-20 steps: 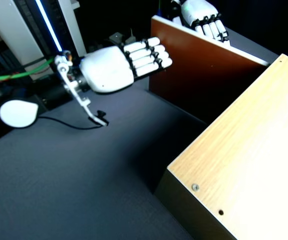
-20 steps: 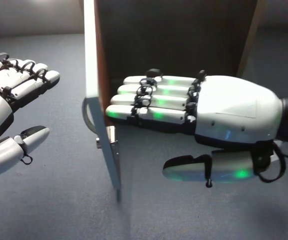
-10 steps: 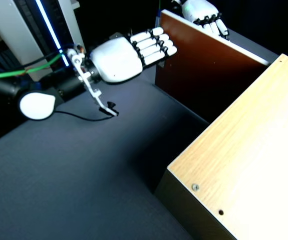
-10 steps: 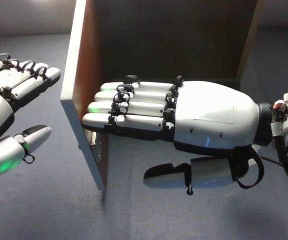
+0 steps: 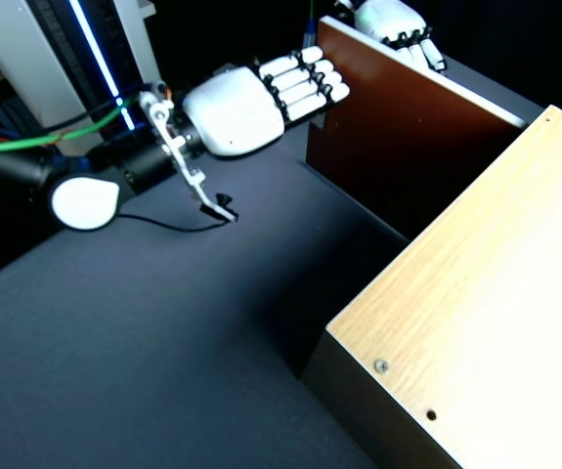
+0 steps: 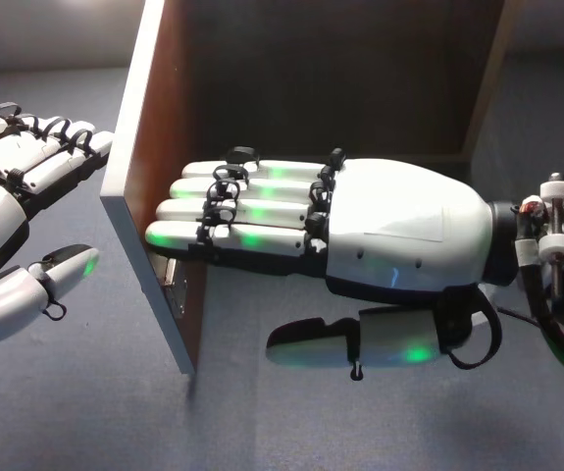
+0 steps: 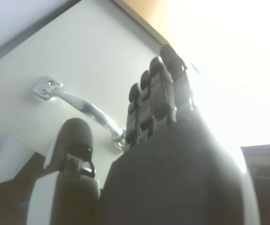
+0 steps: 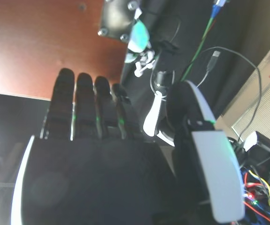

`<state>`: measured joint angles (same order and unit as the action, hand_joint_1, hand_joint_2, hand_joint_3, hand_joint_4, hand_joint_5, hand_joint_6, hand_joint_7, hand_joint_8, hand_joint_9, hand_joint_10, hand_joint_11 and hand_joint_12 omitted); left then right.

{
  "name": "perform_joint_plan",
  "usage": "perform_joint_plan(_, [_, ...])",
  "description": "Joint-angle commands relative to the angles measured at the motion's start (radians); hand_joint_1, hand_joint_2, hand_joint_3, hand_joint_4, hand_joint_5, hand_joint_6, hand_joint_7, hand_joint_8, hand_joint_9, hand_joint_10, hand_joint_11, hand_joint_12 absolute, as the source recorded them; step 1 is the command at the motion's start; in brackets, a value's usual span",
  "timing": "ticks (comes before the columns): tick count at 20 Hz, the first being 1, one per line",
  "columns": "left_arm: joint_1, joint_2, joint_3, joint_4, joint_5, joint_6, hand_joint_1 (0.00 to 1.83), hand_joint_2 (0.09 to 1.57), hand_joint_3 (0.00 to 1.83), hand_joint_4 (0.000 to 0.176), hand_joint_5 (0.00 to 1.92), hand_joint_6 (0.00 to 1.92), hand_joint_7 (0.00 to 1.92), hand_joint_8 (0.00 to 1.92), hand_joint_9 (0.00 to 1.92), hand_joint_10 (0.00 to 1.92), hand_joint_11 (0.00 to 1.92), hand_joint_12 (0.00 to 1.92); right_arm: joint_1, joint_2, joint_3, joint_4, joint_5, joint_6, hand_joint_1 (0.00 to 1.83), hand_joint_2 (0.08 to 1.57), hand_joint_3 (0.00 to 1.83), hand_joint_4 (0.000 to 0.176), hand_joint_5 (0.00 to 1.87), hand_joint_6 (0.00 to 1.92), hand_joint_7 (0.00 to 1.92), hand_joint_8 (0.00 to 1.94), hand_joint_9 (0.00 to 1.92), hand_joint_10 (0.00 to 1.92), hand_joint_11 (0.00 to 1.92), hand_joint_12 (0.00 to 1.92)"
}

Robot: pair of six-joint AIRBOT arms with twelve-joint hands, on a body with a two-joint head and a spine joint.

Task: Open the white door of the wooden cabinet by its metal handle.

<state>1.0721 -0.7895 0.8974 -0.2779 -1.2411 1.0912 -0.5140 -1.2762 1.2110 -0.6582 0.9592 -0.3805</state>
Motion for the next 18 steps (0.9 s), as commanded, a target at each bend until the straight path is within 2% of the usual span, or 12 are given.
perform_joint_plan(1, [-0.012, 0.000, 0.002, 0.003, -0.120, 0.000, 0.30, 1.48, 0.00, 0.000, 0.12, 0.00, 0.11, 0.00, 0.13, 0.00, 0.00, 0.52, 0.013, 0.001, -0.005, 0.050, 0.115, 0.007, 0.27, 1.41, 0.01, 0.000, 0.00, 0.00, 0.00, 0.00, 0.00, 0.00, 0.00, 0.00])
perform_joint_plan(3, [-0.011, 0.001, 0.001, 0.003, -0.123, 0.000, 0.28, 1.49, 0.00, 0.000, 0.11, 0.00, 0.10, 0.00, 0.11, 0.00, 0.00, 0.51, 0.013, 0.017, -0.010, 0.057, 0.115, 0.007, 0.37, 1.38, 0.00, 0.000, 0.01, 0.00, 0.03, 0.01, 0.00, 0.00, 0.02, 0.01])
perform_joint_plan(7, [-0.006, 0.002, -0.002, 0.000, -0.130, 0.000, 0.32, 1.48, 0.00, 0.000, 0.18, 0.01, 0.17, 0.01, 0.17, 0.00, 0.01, 0.54, 0.011, 0.083, -0.020, 0.103, 0.115, 0.007, 0.32, 1.41, 0.00, 0.000, 0.00, 0.00, 0.00, 0.00, 0.00, 0.00, 0.00, 0.00])
perform_joint_plan(8, [-0.003, 0.004, -0.003, -0.001, -0.133, 0.000, 0.70, 1.45, 0.12, 0.000, 0.17, 0.01, 0.15, 0.01, 0.16, 0.00, 0.00, 0.54, 0.006, 0.100, -0.020, 0.116, 0.115, 0.007, 0.32, 1.41, 0.00, 0.000, 0.00, 0.00, 0.00, 0.00, 0.00, 0.00, 0.00, 0.00])
perform_joint_plan(9, [0.000, 0.005, -0.004, -0.002, -0.135, 0.000, 0.16, 1.49, 0.03, 0.000, 0.04, 0.01, 0.03, 0.00, 0.04, 0.00, 0.02, 0.31, 0.001, 0.118, -0.020, 0.130, 0.116, 0.006, 0.18, 1.44, 0.01, 0.000, 0.00, 0.00, 0.00, 0.00, 0.00, 0.00, 0.00, 0.00])
perform_joint_plan(10, [0.002, 0.006, -0.005, -0.003, -0.140, -0.001, 0.33, 1.37, 0.00, 0.000, 0.05, 0.01, 0.01, 0.00, 0.01, 0.00, 0.00, 0.19, -0.009, 0.143, -0.020, 0.155, 0.120, 0.001, 0.03, 1.45, 0.01, 0.000, 0.00, 0.00, 0.00, 0.00, 0.00, 0.00, 0.00, 0.00])
perform_joint_plan(11, [0.003, 0.006, -0.005, -0.003, -0.143, -0.001, 0.45, 1.24, 0.00, 0.017, 0.11, 0.02, 0.02, 0.00, 0.00, 0.00, 0.00, 0.06, -0.018, 0.156, -0.021, 0.175, 0.126, -0.007, 0.01, 1.44, 0.01, 0.000, 0.00, 0.00, 0.00, 0.00, 0.00, 0.00, 0.00, 0.00])
perform_joint_plan(12, [0.004, 0.007, -0.006, -0.004, -0.146, -0.001, 0.18, 1.28, 0.00, 0.000, 0.10, 0.01, 0.08, 0.02, 0.14, 0.05, 0.21, 0.13, -0.030, 0.169, -0.021, 0.198, 0.136, -0.015, 0.02, 1.45, 0.01, 0.000, 0.00, 0.00, 0.00, 0.00, 0.00, 0.00, 0.00, 0.00])
perform_joint_plan(13, [0.006, 0.008, -0.007, -0.005, -0.151, -0.001, 0.18, 1.28, 0.00, 0.000, 0.10, 0.01, 0.08, 0.02, 0.14, 0.05, 0.21, 0.13, -0.050, 0.189, -0.022, 0.236, 0.152, -0.028, 0.02, 1.45, 0.01, 0.000, 0.00, 0.00, 0.00, 0.00, 0.00, 0.00, 0.00, 0.00])
perform_joint_plan(15, [0.016, 0.013, -0.010, -0.010, -0.168, -0.001, 0.21, 1.44, 0.01, 0.000, 0.11, 0.00, 0.11, 0.00, 0.13, 0.00, 0.17, 0.09, -0.102, 0.228, -0.025, 0.315, 0.189, -0.049, 0.12, 1.44, 0.00, 0.000, 0.00, 0.00, 0.00, 0.00, 0.00, 0.00, 0.00, 0.00])
perform_joint_plan(16, [0.019, 0.015, -0.012, -0.012, -0.175, -0.001, 0.23, 1.46, 0.02, 0.000, 0.10, 0.00, 0.08, 0.00, 0.09, 0.00, 0.11, 0.06, -0.120, 0.241, -0.028, 0.345, 0.204, -0.057, 0.19, 1.42, 0.00, 0.000, 0.00, 0.00, 0.00, 0.00, 0.00, 0.00, 0.01, 0.00])
perform_joint_plan(18, [0.023, 0.019, -0.015, -0.015, -0.189, -0.001, 0.23, 1.47, 0.01, 0.000, 0.10, 0.00, 0.06, 0.00, 0.07, 0.00, 0.09, 0.05, -0.177, 0.310, -0.053, 0.425, 0.248, -0.089, 0.16, 1.40, 0.00, 0.000, 0.00, 0.00, 0.00, 0.00, 0.00, 0.00, 0.02, 0.01])
